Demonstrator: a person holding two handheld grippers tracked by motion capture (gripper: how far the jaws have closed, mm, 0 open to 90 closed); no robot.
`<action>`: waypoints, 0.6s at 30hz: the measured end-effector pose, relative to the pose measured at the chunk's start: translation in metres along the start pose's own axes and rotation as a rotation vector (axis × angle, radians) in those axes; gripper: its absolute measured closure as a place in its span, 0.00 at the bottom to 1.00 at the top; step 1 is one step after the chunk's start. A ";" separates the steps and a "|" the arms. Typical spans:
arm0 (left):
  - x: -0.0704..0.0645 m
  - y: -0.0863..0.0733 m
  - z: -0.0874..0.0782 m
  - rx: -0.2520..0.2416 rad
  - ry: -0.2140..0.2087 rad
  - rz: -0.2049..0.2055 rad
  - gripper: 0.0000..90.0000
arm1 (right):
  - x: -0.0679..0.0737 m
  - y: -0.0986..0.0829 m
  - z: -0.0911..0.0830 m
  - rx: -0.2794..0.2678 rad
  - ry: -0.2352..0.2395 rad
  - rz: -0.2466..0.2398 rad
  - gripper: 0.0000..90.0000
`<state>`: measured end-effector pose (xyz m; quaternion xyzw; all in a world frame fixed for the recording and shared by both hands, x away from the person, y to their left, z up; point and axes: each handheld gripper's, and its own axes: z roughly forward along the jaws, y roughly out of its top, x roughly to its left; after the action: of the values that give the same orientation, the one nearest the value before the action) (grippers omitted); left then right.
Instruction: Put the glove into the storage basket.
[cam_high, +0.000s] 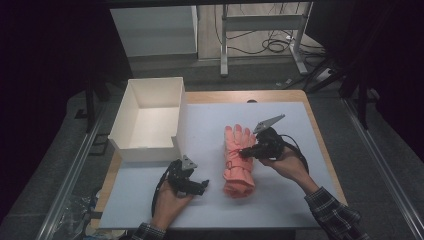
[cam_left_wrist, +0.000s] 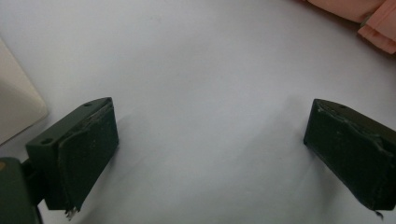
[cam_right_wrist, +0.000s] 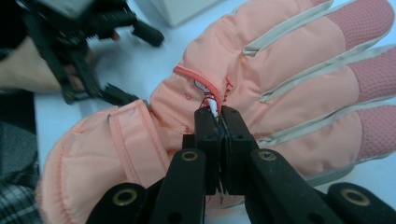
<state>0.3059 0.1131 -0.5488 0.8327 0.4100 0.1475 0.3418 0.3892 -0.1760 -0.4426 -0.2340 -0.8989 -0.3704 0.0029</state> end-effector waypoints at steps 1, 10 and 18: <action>0.000 0.000 0.000 0.000 0.000 0.000 0.03 | -0.001 -0.002 0.003 0.005 0.000 0.002 0.96; 0.000 0.000 0.000 0.001 0.000 -0.002 0.03 | -0.002 -0.014 0.020 0.053 -0.050 0.007 0.96; 0.000 0.000 0.000 0.000 0.000 -0.002 0.03 | -0.004 -0.024 0.025 0.028 -0.055 0.016 0.93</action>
<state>0.3058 0.1130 -0.5489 0.8324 0.4108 0.1469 0.3418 0.3863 -0.1756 -0.4773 -0.2511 -0.9020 -0.3510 -0.0154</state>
